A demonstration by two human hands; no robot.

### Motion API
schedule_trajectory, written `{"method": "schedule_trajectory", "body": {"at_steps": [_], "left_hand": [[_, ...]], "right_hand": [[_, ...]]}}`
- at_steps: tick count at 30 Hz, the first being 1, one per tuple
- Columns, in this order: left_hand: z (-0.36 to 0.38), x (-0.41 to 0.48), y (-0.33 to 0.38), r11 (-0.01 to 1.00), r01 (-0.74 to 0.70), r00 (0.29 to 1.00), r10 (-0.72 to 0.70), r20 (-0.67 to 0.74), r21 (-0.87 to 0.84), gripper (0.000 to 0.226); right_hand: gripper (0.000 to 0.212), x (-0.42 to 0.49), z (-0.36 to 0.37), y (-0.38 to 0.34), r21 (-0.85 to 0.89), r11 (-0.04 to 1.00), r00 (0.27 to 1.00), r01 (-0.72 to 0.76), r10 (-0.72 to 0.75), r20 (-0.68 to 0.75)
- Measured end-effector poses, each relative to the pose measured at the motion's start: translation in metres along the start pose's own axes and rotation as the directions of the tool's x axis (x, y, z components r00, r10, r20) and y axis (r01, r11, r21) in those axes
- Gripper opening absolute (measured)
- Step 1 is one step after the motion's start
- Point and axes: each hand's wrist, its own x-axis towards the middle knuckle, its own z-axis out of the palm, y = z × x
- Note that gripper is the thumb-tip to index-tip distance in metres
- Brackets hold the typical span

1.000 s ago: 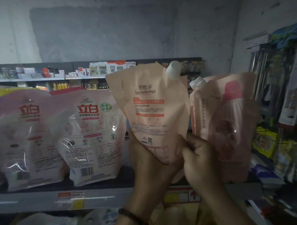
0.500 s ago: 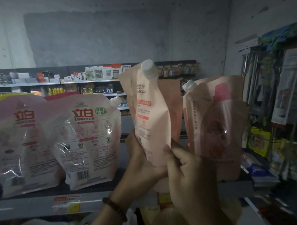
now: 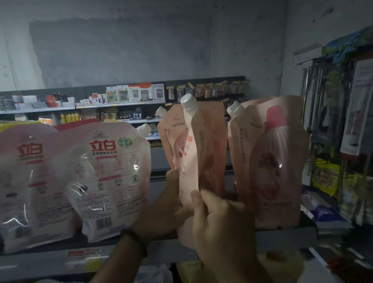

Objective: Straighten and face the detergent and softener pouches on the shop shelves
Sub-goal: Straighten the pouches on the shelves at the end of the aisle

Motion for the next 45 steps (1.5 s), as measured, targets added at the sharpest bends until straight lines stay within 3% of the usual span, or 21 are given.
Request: {"method": "schedule_trajectory", "body": {"at_steps": [2, 8, 14, 15, 18, 22, 28, 32, 36, 39, 45], "left_hand": [[0.0, 0.002, -0.009, 1.0, -0.019, 0.999, 0.02, 0.037, -0.017, 0.101], [0.002, -0.001, -0.012, 0.997, -0.058, 0.997, 0.056, -0.054, -0.046, 0.099], [0.038, -0.027, 0.006, 0.958, -0.043, 0.942, -0.056, -0.33, -0.285, 0.094], [0.044, -0.03, 0.008, 0.96, -0.028, 0.929, -0.079, -0.363, -0.28, 0.096], [0.058, -0.032, 0.014, 0.996, 0.064, 0.853, -0.083, -0.516, -0.055, 0.093], [0.066, -0.029, 0.018, 0.994, 0.097, 0.73, -0.103, -0.676, -0.047, 0.079], [0.049, -0.028, 0.006, 0.99, 0.119, 0.728, -0.032, -0.685, 0.079, 0.061], [0.043, -0.03, 0.004, 0.998, 0.063, 0.715, -0.033, -0.699, 0.016, 0.059], [0.037, -0.033, 0.006, 0.997, 0.025, 0.695, -0.066, -0.716, -0.067, 0.05], [0.032, -0.035, 0.006, 0.993, 0.009, 0.689, -0.091, -0.719, -0.117, 0.048], [0.017, -0.038, -0.004, 0.959, -0.021, 0.712, -0.184, -0.678, -0.282, 0.034]], "right_hand": [[0.037, 0.0, -0.002, -0.002, -0.012, 0.999, 0.999, 0.042, -0.043, -0.032], [0.034, -0.004, -0.005, 0.0, -0.041, 0.998, 0.998, 0.04, -0.042, -0.04], [0.047, 0.007, -0.01, 0.014, 0.118, 0.99, 0.997, -0.073, 0.072, 0.019], [0.052, 0.008, -0.01, 0.016, 0.147, 0.985, 0.996, -0.088, 0.082, 0.046], [0.058, 0.007, -0.005, 0.018, 0.248, 0.962, 0.991, -0.114, 0.093, 0.096], [0.048, 0.006, 0.003, 0.016, 0.357, 0.928, 0.987, -0.106, 0.054, 0.152], [0.023, 0.025, 0.018, 0.033, 0.396, 0.916, 0.995, -0.07, 0.033, 0.098], [0.051, 0.039, 0.028, 0.044, 0.337, 0.912, 0.959, -0.233, 0.157, 0.236], [0.046, 0.056, 0.032, 0.046, 0.294, 0.905, 0.918, -0.309, 0.203, 0.34], [0.043, 0.063, 0.035, 0.046, 0.318, 0.84, 0.841, -0.44, 0.261, 0.474], [0.023, 0.069, 0.042, 0.051, 0.409, 0.683, 0.764, -0.605, 0.355, 0.539]]}}
